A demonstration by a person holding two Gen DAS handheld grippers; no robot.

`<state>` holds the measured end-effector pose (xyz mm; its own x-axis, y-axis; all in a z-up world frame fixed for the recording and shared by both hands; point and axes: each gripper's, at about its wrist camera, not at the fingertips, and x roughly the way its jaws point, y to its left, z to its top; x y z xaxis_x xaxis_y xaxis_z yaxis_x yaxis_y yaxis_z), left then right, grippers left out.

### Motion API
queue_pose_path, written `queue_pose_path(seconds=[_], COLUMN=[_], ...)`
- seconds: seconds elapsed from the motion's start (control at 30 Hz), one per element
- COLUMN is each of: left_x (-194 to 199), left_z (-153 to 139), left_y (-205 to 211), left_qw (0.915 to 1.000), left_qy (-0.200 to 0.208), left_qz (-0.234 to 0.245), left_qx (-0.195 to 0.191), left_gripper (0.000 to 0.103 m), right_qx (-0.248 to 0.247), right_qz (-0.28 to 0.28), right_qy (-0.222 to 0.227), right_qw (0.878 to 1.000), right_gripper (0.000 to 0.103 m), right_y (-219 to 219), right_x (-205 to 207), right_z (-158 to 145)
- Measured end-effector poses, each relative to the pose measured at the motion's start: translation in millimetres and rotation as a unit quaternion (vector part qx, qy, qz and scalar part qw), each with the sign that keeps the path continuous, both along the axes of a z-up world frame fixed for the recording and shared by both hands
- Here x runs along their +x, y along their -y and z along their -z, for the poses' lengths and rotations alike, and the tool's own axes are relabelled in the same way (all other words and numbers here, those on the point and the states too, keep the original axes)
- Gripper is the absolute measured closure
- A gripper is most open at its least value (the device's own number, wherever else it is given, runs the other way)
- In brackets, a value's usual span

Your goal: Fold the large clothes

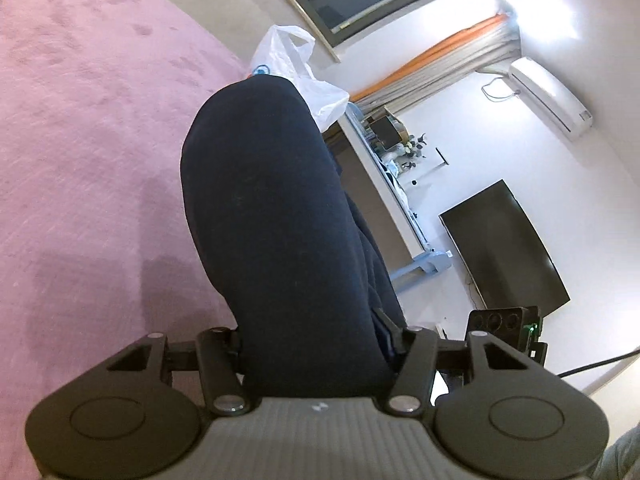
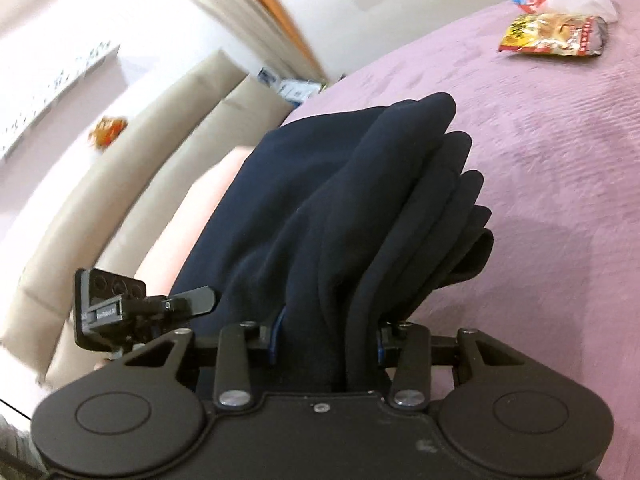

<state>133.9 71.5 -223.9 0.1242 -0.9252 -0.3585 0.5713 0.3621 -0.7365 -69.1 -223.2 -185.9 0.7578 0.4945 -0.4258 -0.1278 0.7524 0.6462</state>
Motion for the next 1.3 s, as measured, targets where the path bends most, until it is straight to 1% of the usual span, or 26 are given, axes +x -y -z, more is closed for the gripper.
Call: queue_pose_path(seconds=[0.13,0.2,0.27,0.33,0.37,0.4,0.43,0.47,0.53,0.67,0.73,0.83,0.87,0.9,0.93,0.97,1.0,1.03,1.07,1.1,1.13,1.17,1.2,1.23,1.27,1.3], left_x=[-36,-47,-51,-47,-46,-46,-46,-47,-49,-52,-57,-73,-78,-85,-93,-101,-107,-114,-119,-123,-123,-120,-117,-117,-118,-121], left_z=[11,30,55,89,106,118,125,125,110,77,60,33,27,26,29,35,43,53,62,69,74,79,80,80,80,78], left_y=[-44,-60,-70,-73,-76,-78,-83,-90,-106,-133,-136,-107,-93,-77,-66,-55,-44,-37,-34,-37,-43,-50,-55,-61,-66,-69], left_qw=[0.9995,0.9981,0.9963,0.9897,0.9834,0.9777,0.9741,0.9752,0.9781,0.9798,0.9831,0.9918,0.9939,0.9949,0.9943,0.9919,0.9885,0.984,0.9812,0.9821,0.9837,0.9851,0.9855,0.9849,0.9842,0.984], left_qy=[-0.026,-0.054,-0.077,-0.126,-0.151,-0.163,-0.171,-0.172,-0.163,-0.121,-0.106,-0.061,-0.046,-0.031,-0.025,-0.024,-0.025,-0.027,-0.025,-0.023,-0.036,-0.066,-0.094,-0.114,-0.124,-0.125], left_qz=[-0.009,-0.016,-0.016,-0.025,-0.031,-0.034,-0.032,-0.028,-0.037,-0.075,-0.079,-0.048,-0.027,0.004,0.035,0.066,0.088,0.103,0.106,0.098,0.087,0.074,0.066,0.059,0.055,0.054], left_qx=[0.015,0.022,0.033,0.063,0.096,0.128,0.145,0.137,0.124,0.141,0.127,0.102,0.097,0.096,0.097,0.105,0.121,0.143,0.16,0.159,0.153,0.141,0.125,0.115,0.114,0.115], left_gripper=[0.045,0.045,0.043,0.038,0.038,0.038,0.038,0.038,0.037,0.038,0.038,0.039,0.04,0.046,0.055,0.061,0.074,0.083,0.084,0.087,0.094,0.096,0.096,0.096,0.096,0.097], right_qx=[-0.015,-0.024,-0.038,-0.05,-0.061,-0.075,-0.083,-0.093,-0.126,-0.215,-0.248,-0.245,-0.238,-0.231,-0.226,-0.229,-0.244,-0.269,-0.302,-0.322,-0.332,-0.339,-0.351,-0.375,-0.382,-0.373], right_qz=[-0.022,-0.024,-0.024,-0.019,-0.013,-0.007,-0.002,0.004,0.012,0.027,0.037,0.047,0.048,0.046,0.039,0.029,0.024,0.022,0.021,0.023,0.03,0.043,0.059,0.08,0.089,0.095], right_qy=[-0.041,-0.066,-0.109,-0.18,-0.224,-0.261,-0.279,-0.279,-0.262,-0.212,-0.166,-0.087,-0.067,-0.048,-0.036,-0.032,-0.03,-0.03,-0.034,-0.033,-0.026,-0.022,-0.028,-0.036,-0.035,-0.04], right_qw=[0.999,0.997,0.993,0.982,0.972,0.962,0.957,0.956,0.957,0.953,0.954,0.965,0.968,0.971,0.973,0.972,0.969,0.962,0.952,0.946,0.943,0.939,0.934,0.923,0.919,0.922], right_gripper=[0.052,0.052,0.052,0.051,0.048,0.04,0.033,0.029,0.029,0.028,0.028,0.029,0.036,0.056,0.071,0.094,0.096,0.096,0.096,0.096,0.089,0.076,0.089,0.093,0.103,0.103], right_y=[-40,-54,-67,-74,-79,-82,-85,-85,-86,-89,-97,-113,-117,-123,-126,-134,-142,-149,-154,-155,-153,-148,-145,-144,-138,-132], right_x=[-20,-25,-22,-17,-14,-14,-18,-22,-32,-35,-29,-18,-11,-5,0,9,14,17,21,25,22,19,20,21,20,19], right_z=[11,24,44,69,82,91,95,93,77,40,22,11,13,18,26,36,47,59,72,81,85,87,88,88,87,85])
